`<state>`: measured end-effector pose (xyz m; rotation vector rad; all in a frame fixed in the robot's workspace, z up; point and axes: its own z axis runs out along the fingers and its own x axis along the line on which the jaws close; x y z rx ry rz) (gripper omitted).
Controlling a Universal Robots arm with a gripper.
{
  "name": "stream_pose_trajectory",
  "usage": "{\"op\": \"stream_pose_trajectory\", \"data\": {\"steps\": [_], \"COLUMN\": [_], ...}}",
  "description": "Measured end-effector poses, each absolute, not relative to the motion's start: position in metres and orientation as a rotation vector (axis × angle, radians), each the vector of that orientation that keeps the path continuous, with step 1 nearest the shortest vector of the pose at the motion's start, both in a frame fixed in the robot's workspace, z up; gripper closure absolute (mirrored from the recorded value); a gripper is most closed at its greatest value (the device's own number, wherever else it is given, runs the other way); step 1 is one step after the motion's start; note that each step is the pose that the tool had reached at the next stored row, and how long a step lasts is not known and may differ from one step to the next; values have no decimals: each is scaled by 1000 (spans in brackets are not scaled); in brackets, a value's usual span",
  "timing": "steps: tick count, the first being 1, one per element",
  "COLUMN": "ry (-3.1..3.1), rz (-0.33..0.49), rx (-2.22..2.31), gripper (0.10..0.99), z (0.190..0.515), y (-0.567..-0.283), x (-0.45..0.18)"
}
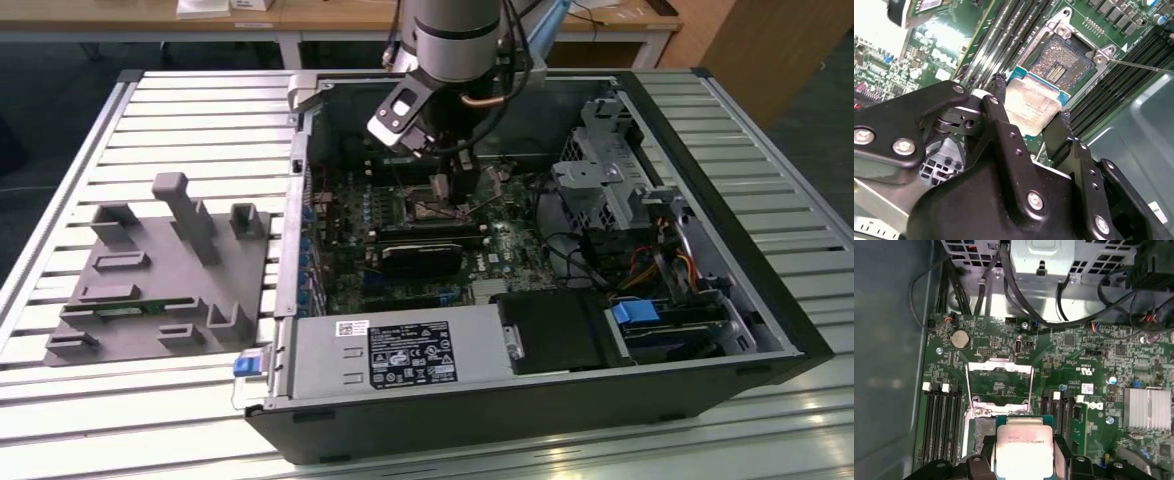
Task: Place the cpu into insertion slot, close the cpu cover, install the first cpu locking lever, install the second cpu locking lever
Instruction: 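Place the cpu into insertion slot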
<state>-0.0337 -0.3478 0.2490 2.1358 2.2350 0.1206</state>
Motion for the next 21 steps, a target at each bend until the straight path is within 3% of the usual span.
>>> {"op": "stream_pose_trajectory", "data": {"steps": [21], "ry": [2213], "rz": [120], "rx": [2157], "gripper": [545], "z": [217], "y": [-330], "x": [-46]}}
